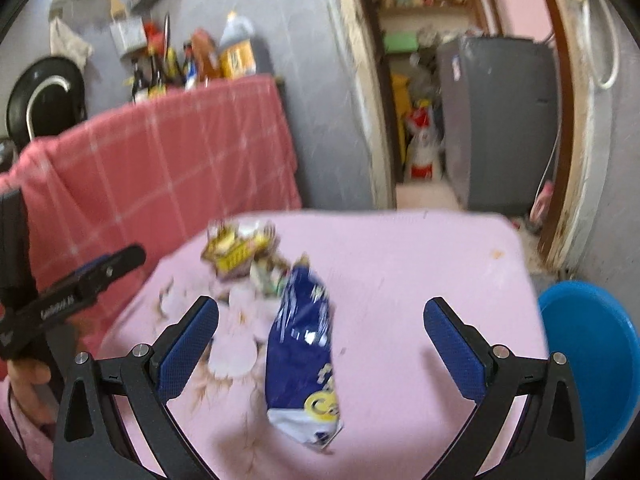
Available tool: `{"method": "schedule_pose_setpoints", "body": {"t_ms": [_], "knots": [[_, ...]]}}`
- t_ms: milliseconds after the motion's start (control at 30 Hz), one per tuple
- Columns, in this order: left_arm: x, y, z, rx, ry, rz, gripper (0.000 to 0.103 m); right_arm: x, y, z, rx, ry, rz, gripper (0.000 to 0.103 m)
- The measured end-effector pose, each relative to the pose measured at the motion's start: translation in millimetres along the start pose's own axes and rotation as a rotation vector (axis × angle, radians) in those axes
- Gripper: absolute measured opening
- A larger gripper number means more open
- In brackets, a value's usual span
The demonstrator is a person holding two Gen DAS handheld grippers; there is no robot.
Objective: Collect trash
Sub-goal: 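Return both tools to the table and grasp the blue bag with the right gripper, then grasp the yellow-brown snack wrapper with the left gripper while the right holds the blue bag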
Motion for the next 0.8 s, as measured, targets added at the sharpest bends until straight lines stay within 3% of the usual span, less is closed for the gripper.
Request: {"method": "schedule_pose_setpoints", "body": {"t_ms": [167,267,433,500,700,800], "knots": [[2,-23,-3,0.073,0.019,-0.026,0.1,1,-24,-21,0.127,0.014,-0.007,0.1],[2,-34,-4,0.11,0.013,-0.039,0.1,1,-33,-26,0.169,0.023,-0.015,0.082],[-4,-52,2,0.146,0.002,-0.057,0.1,-2,-40,-25,0.18,0.017,-0.021,0.063],[-10,-59,7,0.154,-0.022,-0.061,0.1,-5,-43,-22,0.179,0.009,-0.021,0.044],[-24,-82,15,0.188,-0.1,-0.062,0.094,-12,-50,-13,0.171,-0.031,-0.008,0.043],[-29,-95,14,0.217,-0.13,-0.063,0.082,-13,-49,-13,0.169,-0.037,0.001,0.042]]}}
Point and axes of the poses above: each gripper's, at about its wrist camera, not at the fingertips, and y roughly against the way its jaws point, x to its left, z to its top, the point moved 8 cm from there along -y, roughly the way its jaws point, and after that the axes turned 2 degrees about x, right-handed, at the moved point
